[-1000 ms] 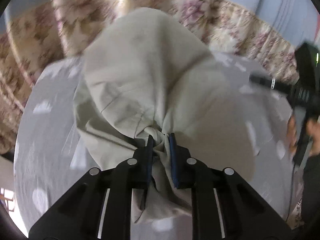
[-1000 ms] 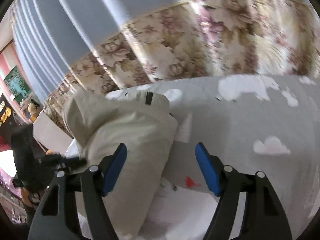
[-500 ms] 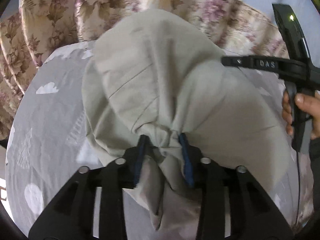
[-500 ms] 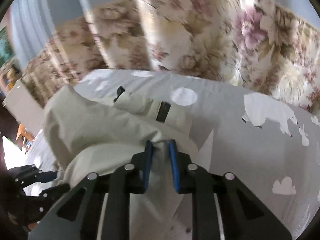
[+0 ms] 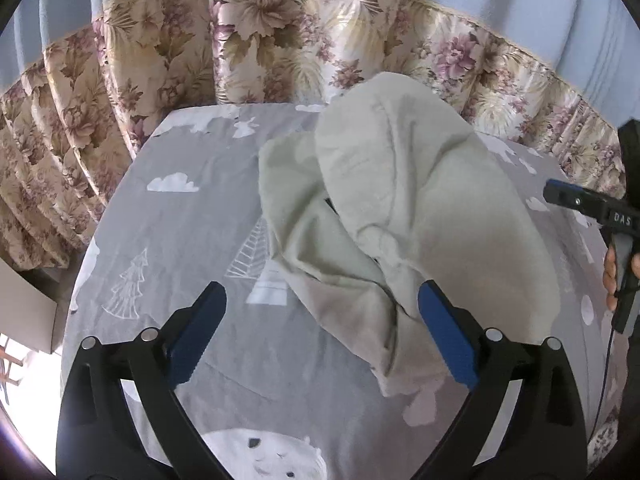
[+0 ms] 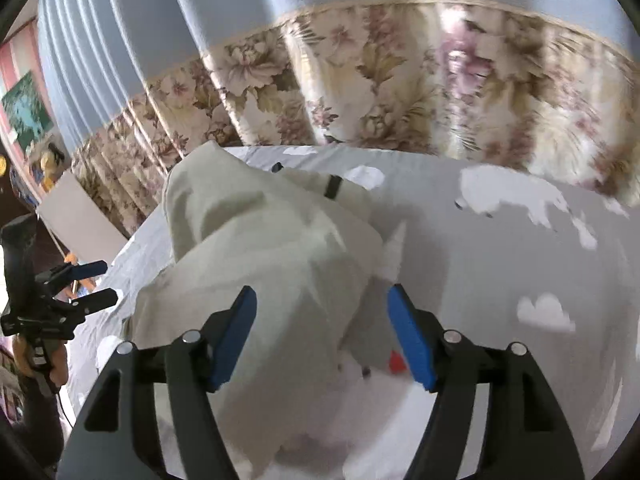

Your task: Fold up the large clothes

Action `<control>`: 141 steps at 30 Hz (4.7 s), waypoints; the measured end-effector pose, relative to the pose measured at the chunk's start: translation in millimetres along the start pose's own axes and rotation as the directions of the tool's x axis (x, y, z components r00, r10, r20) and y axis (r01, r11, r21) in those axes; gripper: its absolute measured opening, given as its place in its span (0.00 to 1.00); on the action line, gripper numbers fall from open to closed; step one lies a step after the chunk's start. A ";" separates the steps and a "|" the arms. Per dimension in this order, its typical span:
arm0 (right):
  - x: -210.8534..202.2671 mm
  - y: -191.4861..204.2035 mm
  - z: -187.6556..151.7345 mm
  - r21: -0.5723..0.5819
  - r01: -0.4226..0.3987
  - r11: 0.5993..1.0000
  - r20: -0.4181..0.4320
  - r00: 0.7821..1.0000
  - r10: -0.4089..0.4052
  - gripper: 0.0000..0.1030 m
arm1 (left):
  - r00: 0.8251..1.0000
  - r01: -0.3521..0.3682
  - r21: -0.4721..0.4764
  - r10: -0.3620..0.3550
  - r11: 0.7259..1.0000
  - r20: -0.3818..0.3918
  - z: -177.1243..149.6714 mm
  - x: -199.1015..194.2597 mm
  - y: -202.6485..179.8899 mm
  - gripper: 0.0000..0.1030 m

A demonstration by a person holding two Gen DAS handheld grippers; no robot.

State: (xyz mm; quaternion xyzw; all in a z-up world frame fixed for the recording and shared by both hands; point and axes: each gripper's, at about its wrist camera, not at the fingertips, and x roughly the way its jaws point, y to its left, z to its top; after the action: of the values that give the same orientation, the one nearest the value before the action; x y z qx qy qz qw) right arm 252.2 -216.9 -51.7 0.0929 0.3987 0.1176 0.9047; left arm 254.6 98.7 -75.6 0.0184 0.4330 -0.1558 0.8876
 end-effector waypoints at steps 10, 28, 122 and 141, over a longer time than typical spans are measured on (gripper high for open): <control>-21.2 -17.5 -46.7 0.173 0.005 0.985 0.074 0.997 -0.018 0.77 | 0.999 0.030 -0.016 -0.030 0.999 -0.022 -16.7 6.2 -21.1 0.96; -39.0 9.4 -52.7 0.108 0.171 0.979 0.180 0.966 -0.188 0.78 | 0.996 -0.076 -0.016 0.077 0.997 0.043 -16.4 -6.4 -33.2 0.97; -202.1 -35.8 -152.4 0.141 0.319 0.937 0.263 0.901 -0.346 0.98 | 0.987 -0.037 0.055 0.028 0.998 0.158 -63.4 -87.0 -177.4 0.97; -248.9 38.9 -185.2 0.196 0.448 0.872 0.250 0.837 -0.486 0.98 | 0.914 -0.249 0.004 0.234 0.969 0.331 -100.5 -180.3 -184.6 0.97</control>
State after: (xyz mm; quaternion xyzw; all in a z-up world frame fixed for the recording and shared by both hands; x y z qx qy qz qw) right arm -53.7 -237.4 9.5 0.0673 0.2785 -0.1479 0.9466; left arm 20.0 -13.0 20.1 0.0661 0.2698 -0.0560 0.9590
